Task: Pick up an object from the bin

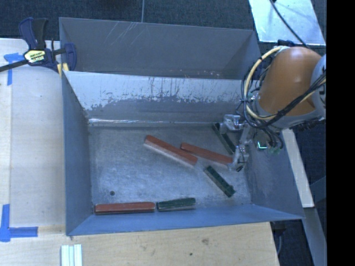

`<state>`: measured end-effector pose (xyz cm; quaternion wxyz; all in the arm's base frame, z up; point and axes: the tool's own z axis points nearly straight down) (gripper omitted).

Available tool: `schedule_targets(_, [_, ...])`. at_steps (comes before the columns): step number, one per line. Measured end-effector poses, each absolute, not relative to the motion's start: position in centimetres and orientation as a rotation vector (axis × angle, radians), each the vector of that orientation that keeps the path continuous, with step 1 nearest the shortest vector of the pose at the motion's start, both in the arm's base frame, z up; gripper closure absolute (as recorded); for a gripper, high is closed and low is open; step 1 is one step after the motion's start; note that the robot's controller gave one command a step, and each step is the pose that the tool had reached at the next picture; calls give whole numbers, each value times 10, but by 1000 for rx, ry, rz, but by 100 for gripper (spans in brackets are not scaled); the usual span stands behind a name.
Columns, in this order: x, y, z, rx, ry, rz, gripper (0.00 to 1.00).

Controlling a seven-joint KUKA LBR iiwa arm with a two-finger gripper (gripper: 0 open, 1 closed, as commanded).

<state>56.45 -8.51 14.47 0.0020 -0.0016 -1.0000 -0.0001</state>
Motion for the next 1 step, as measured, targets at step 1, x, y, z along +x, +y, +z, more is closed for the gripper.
schedule_targets(1, [576,-67,70,494,-3100,1,0])
